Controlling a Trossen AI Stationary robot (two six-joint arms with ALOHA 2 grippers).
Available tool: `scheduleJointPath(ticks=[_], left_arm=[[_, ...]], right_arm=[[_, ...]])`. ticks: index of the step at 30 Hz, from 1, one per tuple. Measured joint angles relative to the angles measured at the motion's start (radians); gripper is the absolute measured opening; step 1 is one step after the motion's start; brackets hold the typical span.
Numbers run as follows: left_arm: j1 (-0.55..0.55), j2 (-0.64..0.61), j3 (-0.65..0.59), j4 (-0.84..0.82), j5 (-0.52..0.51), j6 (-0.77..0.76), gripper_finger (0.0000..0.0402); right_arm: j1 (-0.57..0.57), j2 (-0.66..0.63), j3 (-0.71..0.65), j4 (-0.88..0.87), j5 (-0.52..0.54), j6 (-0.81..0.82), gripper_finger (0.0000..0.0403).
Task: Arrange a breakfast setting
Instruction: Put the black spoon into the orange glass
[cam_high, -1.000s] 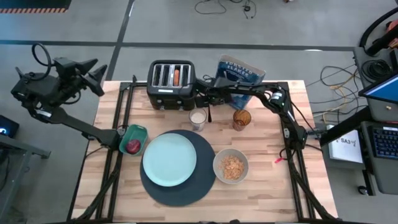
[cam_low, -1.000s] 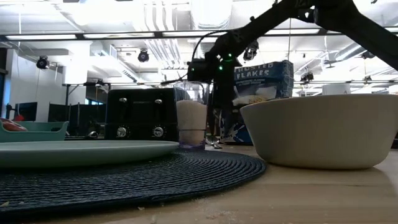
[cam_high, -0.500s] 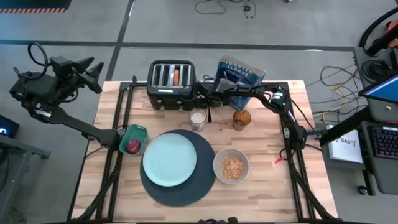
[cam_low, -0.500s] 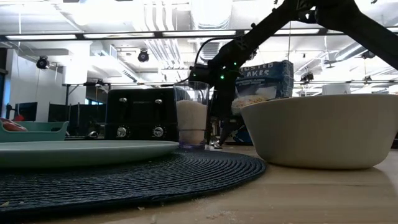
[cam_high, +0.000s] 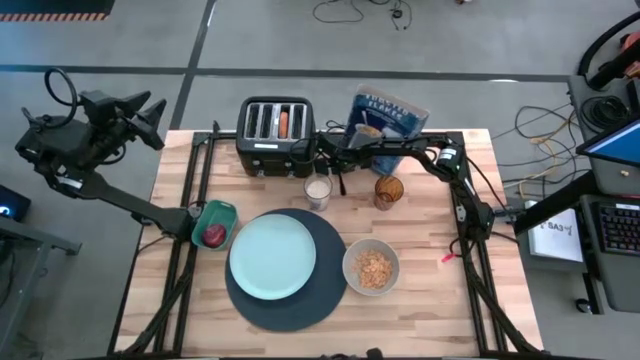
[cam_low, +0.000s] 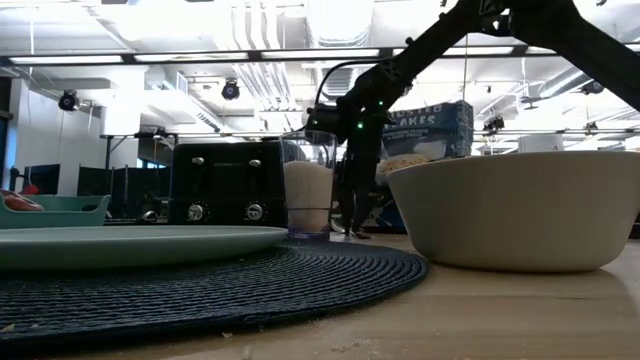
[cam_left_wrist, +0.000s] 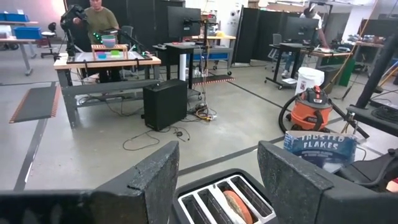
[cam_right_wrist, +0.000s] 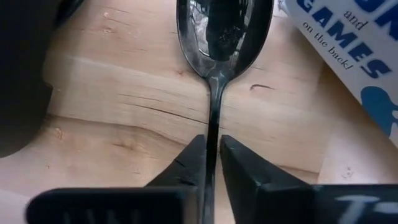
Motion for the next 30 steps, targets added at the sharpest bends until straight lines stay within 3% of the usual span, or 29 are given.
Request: scheduleJointPath(ticks=[3,10,18,26,30], left_arm=[[0.000,0.000,0.000,0.000,0.000,0.000,0.0201],[0.000,0.000,0.000,-0.001,0.000,0.000,0.0201],[0.000,0.000,0.000,-0.003,0.000,0.000,0.0201],[0.000,0.000,0.000,-0.003,0.000,0.000,0.0201],[0.000,0.000,0.000,-0.001,0.000,0.000,0.0201]], right_arm=[[0.006,0.001,0.000,0.004,0.006,-0.007,0.0016],[0.029,-0.007,-0.001,0.007,0.023,-0.012,0.0011],[0.045,-0.118,-0.003,0.018,0.026,-0.013,0.0009],[0.053,-0.262,-0.003,-0.021,0.138,-0.046,0.0009],[0.077,-0.351,-0.015,-0.055,0.278,-0.101,0.0009]])
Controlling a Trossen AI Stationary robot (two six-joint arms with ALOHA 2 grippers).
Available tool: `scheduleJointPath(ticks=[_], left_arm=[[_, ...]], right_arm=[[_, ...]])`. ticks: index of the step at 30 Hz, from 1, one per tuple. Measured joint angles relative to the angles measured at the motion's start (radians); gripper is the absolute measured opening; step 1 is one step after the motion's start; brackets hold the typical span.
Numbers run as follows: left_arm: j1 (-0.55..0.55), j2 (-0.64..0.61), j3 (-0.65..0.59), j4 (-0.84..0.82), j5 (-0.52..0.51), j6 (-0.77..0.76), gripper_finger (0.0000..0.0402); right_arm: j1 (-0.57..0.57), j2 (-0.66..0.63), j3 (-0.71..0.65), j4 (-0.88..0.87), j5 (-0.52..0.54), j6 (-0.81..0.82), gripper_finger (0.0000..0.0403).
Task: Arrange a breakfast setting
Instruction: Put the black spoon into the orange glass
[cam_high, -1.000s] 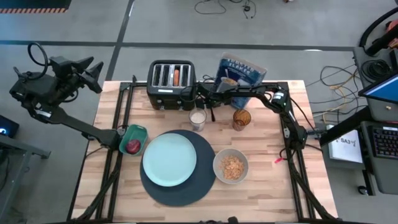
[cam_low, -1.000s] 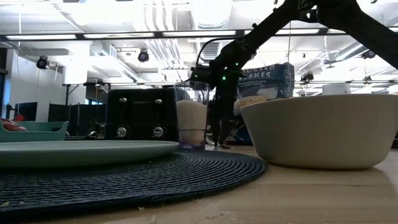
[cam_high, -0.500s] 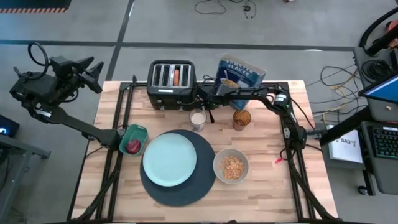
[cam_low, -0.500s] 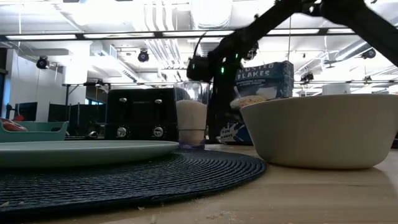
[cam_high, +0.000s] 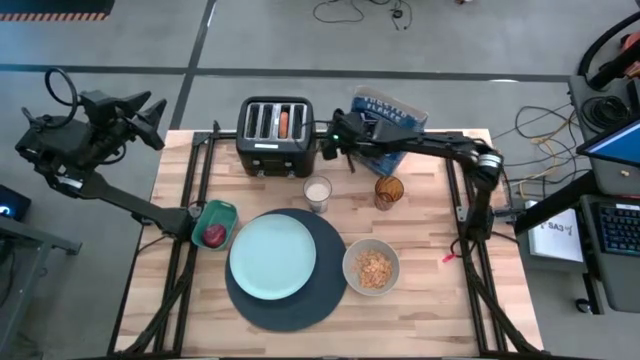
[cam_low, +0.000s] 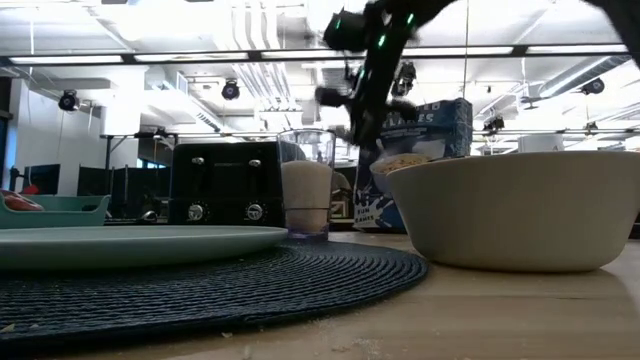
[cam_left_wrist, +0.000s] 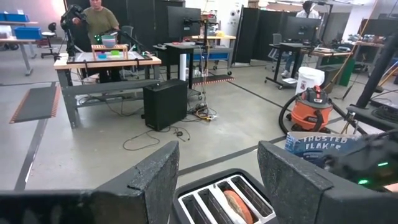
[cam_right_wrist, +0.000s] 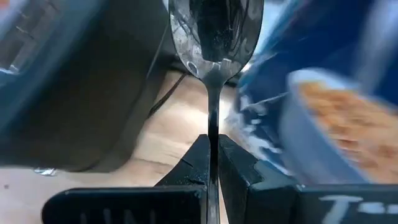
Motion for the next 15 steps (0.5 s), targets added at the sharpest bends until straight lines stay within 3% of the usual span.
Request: scheduleJointPath(ticks=[5,10,15], left_arm=[[0.000,0.000,0.000,0.004,0.000,-0.008,0.0201],[0.000,0.000,0.000,0.009,0.000,-0.008,0.0201],[0.000,0.002,0.000,0.013,-0.037,-0.008,0.0201]], right_arm=[[0.052,-0.185,-0.099,-0.011,0.003,-0.021,0.0009],[0.167,-0.416,-0.343,0.090,0.080,-0.034,0.0009],[0.295,-0.632,-0.644,0.286,0.304,-0.057,0.0009]])
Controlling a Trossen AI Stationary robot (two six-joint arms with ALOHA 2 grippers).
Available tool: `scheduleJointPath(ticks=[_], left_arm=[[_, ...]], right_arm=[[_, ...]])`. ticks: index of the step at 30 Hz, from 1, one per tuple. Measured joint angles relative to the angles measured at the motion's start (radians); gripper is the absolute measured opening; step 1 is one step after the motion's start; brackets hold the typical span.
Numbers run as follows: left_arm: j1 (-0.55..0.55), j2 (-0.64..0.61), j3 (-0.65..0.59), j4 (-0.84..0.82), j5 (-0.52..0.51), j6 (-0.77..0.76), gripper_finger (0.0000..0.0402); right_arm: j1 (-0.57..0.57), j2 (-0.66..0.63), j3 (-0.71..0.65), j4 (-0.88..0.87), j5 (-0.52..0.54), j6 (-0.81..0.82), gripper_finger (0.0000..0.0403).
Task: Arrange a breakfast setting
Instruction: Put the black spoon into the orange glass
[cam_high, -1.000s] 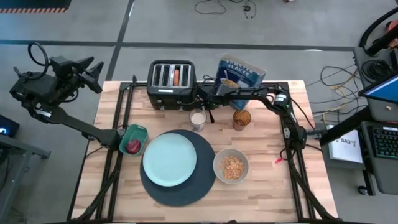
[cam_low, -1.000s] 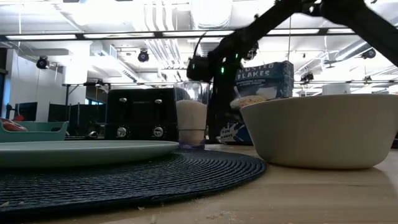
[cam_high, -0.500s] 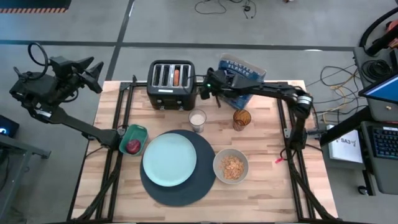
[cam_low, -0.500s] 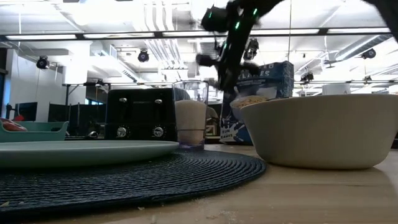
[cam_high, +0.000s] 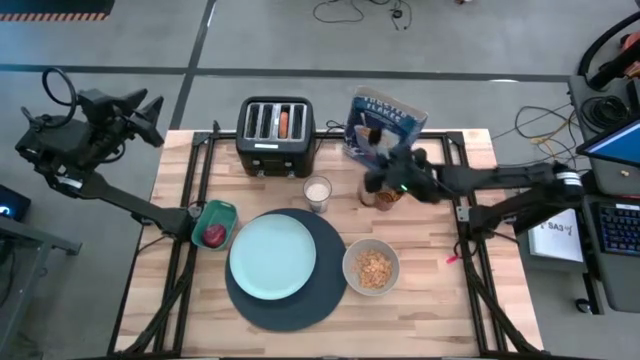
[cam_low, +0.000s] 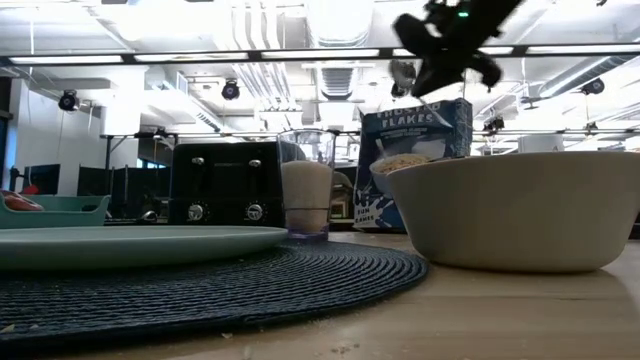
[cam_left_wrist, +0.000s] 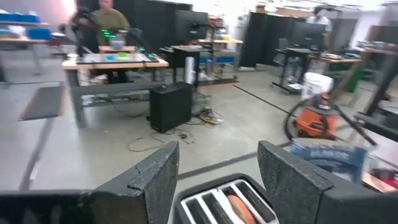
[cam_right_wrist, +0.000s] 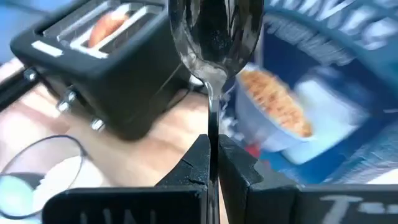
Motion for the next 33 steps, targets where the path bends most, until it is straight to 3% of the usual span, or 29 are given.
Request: scheduleJointPath(ticks=[6,14,23,33], left_arm=[[0.000,0.004,0.000,0.021,-0.037,0.002,0.0201],[0.000,0.027,-0.001,0.027,-0.041,-0.044,0.0201],[0.000,0.082,-0.001,0.050,-0.040,-0.071,0.0201],[0.000,0.122,-0.001,0.088,-0.040,-0.071,0.0201]], right_arm=[[0.072,-0.147,-0.268,0.205,0.160,-0.071,0.0009],[0.072,-0.155,-0.499,0.519,0.189,-0.106,0.0009],[0.072,-0.063,-0.548,0.598,0.184,-0.106,0.0012],[0.072,-0.026,-0.548,0.602,0.175,-0.086,0.0053]])
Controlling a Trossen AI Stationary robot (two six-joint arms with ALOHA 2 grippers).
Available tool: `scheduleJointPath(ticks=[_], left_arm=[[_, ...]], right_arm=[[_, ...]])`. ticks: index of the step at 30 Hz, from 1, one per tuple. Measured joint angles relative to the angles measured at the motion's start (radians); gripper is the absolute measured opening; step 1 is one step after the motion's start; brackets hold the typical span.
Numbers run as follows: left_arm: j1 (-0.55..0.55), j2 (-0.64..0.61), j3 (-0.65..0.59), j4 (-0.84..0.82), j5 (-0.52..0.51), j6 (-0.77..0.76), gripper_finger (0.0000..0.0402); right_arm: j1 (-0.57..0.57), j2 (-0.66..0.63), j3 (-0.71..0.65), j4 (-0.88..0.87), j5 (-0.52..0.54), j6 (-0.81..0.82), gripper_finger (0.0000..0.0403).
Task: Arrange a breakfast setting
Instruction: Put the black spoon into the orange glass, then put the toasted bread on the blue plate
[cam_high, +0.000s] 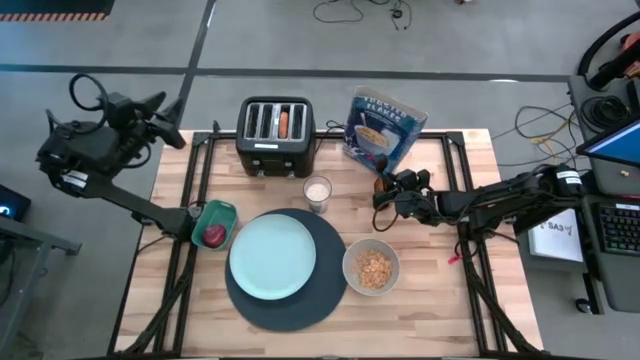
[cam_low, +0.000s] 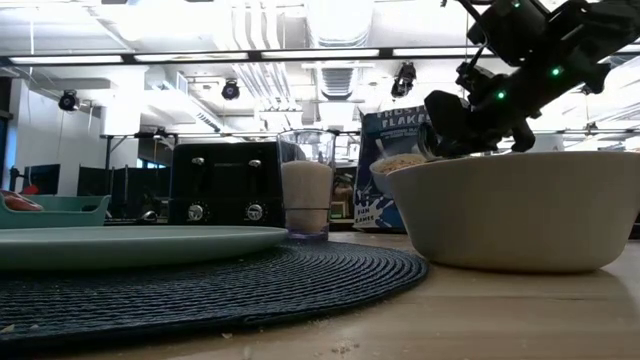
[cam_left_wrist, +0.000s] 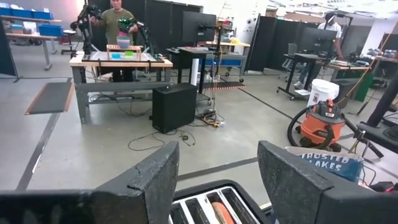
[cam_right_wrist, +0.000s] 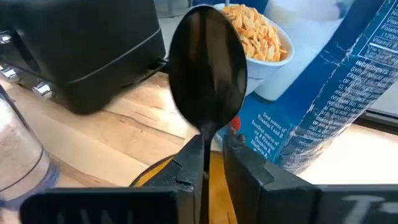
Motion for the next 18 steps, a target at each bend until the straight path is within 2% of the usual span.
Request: scheduleJointPath(ticks=[4,12,15,18], left_arm=[[0.000,0.008,0.000,0.006,0.000,0.000,0.0201],[0.000,0.021,0.000,0.010,0.000,0.000,0.0201],[0.000,0.031,0.000,0.011,0.010,-0.010,0.0201],[0.001,0.051,0.000,0.012,0.069,-0.055,0.0200]], right_arm=[[0.000,-0.005,0.000,-0.001,-0.010,-0.003,0.0072],[0.007,-0.056,0.023,-0.019,-0.108,-0.019,0.0103],[0.009,-0.099,0.067,-0.076,-0.158,-0.048,0.0109],[0.009,-0.139,0.133,-0.189,-0.177,-0.045,0.0111]])
